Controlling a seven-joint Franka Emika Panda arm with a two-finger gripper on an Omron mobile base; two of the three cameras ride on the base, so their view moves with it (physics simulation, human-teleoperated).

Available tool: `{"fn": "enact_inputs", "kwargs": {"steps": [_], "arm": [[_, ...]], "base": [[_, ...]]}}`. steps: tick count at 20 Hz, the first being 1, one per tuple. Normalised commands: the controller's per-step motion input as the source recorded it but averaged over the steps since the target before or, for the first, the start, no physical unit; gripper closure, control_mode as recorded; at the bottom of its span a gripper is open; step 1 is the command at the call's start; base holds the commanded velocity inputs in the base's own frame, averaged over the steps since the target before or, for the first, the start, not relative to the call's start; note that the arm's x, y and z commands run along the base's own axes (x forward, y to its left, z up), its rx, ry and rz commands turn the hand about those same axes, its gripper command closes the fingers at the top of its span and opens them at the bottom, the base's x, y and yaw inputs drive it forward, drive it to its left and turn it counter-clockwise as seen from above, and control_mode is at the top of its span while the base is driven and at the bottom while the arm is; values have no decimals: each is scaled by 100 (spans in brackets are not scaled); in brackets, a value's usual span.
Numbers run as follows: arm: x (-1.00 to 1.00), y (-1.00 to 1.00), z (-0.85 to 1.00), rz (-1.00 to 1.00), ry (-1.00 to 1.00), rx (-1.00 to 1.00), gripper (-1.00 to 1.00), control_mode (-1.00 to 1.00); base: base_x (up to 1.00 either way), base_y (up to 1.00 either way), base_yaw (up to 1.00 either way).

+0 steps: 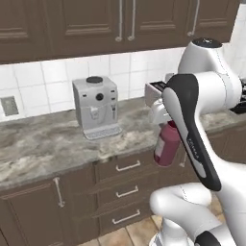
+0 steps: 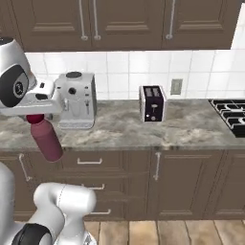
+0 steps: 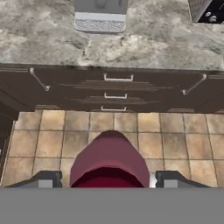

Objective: Place the drinks on the dining counter in a tight cluster.

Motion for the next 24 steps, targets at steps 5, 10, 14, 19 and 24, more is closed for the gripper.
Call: {"fn": "enact_inputs", "kwargs": {"steps": [5, 10, 14, 19, 24], "arm": [[0, 0, 0, 0, 0, 0, 100, 100], [0, 0, 0, 0, 0, 0, 100, 100], [0, 0, 0, 0, 0, 0, 100, 100], [0, 0, 0, 0, 0, 0, 100, 100], [0, 0, 0, 0, 0, 0, 100, 100]], "base": [[0, 0, -86], [0, 0, -93], [0, 0, -96], [0, 0, -97], [0, 0, -98]]}}
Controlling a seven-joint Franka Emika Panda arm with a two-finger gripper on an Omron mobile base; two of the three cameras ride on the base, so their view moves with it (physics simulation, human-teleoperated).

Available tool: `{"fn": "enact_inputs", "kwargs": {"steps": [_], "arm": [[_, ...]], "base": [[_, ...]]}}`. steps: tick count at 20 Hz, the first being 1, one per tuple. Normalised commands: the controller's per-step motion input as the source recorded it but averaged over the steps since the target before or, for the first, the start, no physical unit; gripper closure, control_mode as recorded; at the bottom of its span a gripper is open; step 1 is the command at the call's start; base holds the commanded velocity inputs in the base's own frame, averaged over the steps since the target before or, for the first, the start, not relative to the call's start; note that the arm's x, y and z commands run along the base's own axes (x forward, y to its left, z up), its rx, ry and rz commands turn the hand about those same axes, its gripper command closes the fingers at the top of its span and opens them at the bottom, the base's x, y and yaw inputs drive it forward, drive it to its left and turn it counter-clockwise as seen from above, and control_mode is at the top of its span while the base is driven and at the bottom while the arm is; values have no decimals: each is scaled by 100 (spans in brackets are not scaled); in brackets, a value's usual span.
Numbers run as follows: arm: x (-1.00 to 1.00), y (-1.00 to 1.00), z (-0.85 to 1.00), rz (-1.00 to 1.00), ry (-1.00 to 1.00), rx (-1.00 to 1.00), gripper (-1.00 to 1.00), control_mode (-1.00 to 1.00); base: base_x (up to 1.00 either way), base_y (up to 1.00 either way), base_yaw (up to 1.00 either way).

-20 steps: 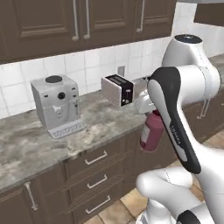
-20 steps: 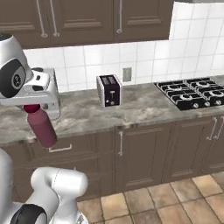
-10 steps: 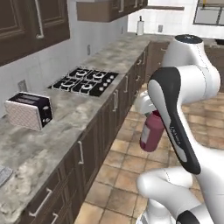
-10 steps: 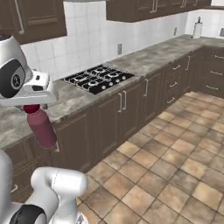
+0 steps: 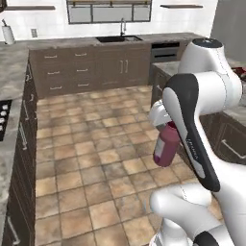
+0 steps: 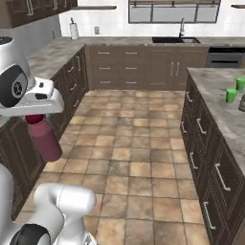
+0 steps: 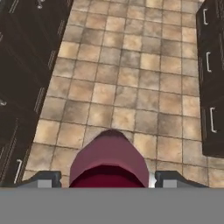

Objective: Place the drinks on the dining counter in a tight cluster.

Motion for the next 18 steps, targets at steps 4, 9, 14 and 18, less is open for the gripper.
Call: {"fn": "enact_inputs", "kwargs": {"steps": [4, 9, 14, 18], "arm": [[0, 0, 0, 0, 0, 0, 100, 100], [0, 0, 0, 0, 0, 0, 100, 100], [0, 0, 0, 0, 0, 0, 100, 100], [0, 0, 0, 0, 0, 0, 100, 100]], "base": [[0, 0, -98], [68, 62, -68], [100, 66, -52], [78, 40, -69]]}}
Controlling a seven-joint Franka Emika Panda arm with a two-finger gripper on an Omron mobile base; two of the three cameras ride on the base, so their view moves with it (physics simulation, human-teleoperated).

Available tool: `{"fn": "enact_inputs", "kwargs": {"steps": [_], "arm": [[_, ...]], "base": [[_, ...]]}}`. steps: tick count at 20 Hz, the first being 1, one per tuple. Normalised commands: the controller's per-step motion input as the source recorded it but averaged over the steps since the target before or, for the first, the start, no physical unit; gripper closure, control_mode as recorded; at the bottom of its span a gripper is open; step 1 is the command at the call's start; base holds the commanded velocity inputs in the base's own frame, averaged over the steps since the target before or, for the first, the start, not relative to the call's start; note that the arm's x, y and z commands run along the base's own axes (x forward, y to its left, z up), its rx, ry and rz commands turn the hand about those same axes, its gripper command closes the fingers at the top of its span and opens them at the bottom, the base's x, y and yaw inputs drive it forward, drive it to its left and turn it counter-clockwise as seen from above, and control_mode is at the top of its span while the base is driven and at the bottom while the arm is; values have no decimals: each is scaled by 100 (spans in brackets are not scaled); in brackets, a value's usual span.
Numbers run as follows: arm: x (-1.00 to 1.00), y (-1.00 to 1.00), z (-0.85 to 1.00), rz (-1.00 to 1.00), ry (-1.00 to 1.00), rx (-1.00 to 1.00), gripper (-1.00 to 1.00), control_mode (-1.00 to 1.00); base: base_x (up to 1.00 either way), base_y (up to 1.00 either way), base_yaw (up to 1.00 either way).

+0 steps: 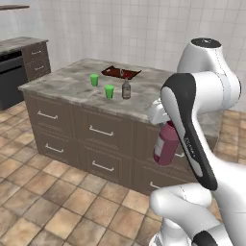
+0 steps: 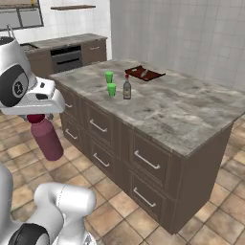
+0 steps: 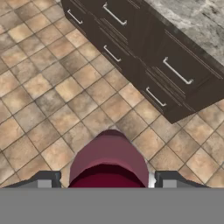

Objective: Place the drinks on the dining counter in a tight cluster.

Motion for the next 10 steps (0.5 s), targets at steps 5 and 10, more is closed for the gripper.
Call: {"fn": "enact_inputs", "kwargs": {"steps": [5, 10], "arm": [[0, 0, 0, 0, 0, 0, 100, 100], [0, 0, 0, 0, 0, 0, 100, 100]], "base": [[57, 41, -79], [67, 57, -77]]}}
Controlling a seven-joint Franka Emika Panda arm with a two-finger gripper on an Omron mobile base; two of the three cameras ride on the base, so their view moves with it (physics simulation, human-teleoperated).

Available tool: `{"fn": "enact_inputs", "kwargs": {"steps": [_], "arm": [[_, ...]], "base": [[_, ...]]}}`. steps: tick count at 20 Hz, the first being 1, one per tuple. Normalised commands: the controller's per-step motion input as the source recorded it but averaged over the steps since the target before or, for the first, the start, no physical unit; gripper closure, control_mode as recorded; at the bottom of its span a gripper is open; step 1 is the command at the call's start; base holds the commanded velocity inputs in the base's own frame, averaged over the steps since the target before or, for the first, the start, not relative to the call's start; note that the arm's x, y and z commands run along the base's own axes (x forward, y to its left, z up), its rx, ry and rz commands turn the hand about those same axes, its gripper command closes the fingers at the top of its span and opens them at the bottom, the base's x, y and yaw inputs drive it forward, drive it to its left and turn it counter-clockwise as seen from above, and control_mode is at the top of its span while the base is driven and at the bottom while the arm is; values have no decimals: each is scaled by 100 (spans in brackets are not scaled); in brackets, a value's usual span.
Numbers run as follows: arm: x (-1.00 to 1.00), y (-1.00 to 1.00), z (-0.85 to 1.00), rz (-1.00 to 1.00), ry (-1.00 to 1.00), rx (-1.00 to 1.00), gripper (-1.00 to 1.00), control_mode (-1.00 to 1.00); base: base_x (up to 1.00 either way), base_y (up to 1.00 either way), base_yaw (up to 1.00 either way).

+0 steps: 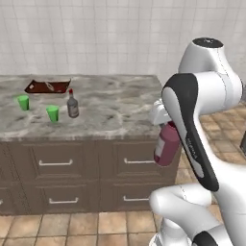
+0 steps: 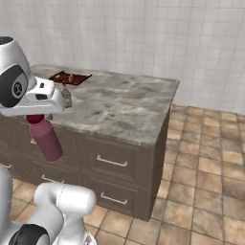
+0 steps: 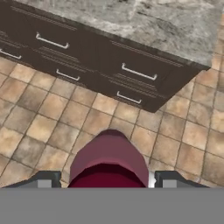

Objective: Place the drinks on the dining counter in a tight cluster.

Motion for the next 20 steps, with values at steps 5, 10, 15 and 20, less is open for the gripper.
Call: {"fn": "enact_inputs", "kwargs": {"steps": [5, 10, 15, 20], "arm": [[0, 0, 0, 0, 0, 0, 100, 100], [0, 0, 0, 0, 0, 0, 100, 100], [0, 0, 0, 0, 0, 0, 100, 100], [0, 0, 0, 0, 0, 0, 100, 100]], "base": [[95, 89, -59], [99, 96, -32], [55, 26, -8], [6, 4, 0]]}}
